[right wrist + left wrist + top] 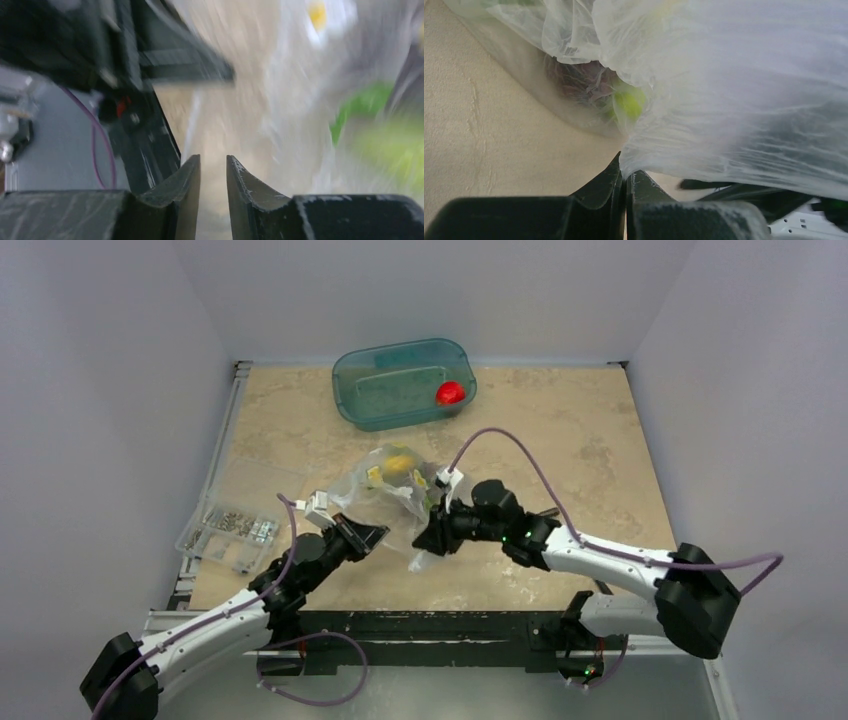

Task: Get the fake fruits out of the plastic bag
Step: Adjust the plastic bag at the center of the board.

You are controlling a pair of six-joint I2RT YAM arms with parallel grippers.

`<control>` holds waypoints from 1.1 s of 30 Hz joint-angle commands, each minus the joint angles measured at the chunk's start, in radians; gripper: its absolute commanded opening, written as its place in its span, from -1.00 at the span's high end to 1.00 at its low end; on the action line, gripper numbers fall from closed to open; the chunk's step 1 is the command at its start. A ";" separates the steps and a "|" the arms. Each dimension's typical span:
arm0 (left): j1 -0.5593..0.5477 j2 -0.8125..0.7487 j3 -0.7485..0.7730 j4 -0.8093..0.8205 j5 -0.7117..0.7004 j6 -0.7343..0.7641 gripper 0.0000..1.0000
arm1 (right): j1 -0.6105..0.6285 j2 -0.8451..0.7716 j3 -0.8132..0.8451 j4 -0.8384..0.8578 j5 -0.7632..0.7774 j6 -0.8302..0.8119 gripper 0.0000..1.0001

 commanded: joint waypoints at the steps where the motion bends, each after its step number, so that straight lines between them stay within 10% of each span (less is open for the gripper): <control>1: -0.003 -0.032 0.042 -0.011 -0.026 0.011 1.00 | 0.018 0.062 -0.256 0.273 -0.104 0.121 0.52; 10: -0.004 -0.033 -0.005 -0.046 -0.018 -0.046 1.00 | 0.018 -0.030 -0.170 0.006 0.150 0.028 0.53; 19: -0.003 -0.049 0.008 -0.056 0.004 -0.044 1.00 | 0.018 -0.032 0.067 -0.213 0.295 -0.114 -0.45; 26: -0.002 -0.036 0.020 -0.059 0.019 -0.050 1.00 | 0.021 0.154 0.175 -0.199 0.364 -0.114 -0.78; 33: -0.003 -0.055 0.039 -0.170 0.012 -0.058 1.00 | 0.020 0.277 0.184 -0.205 0.744 0.020 -0.46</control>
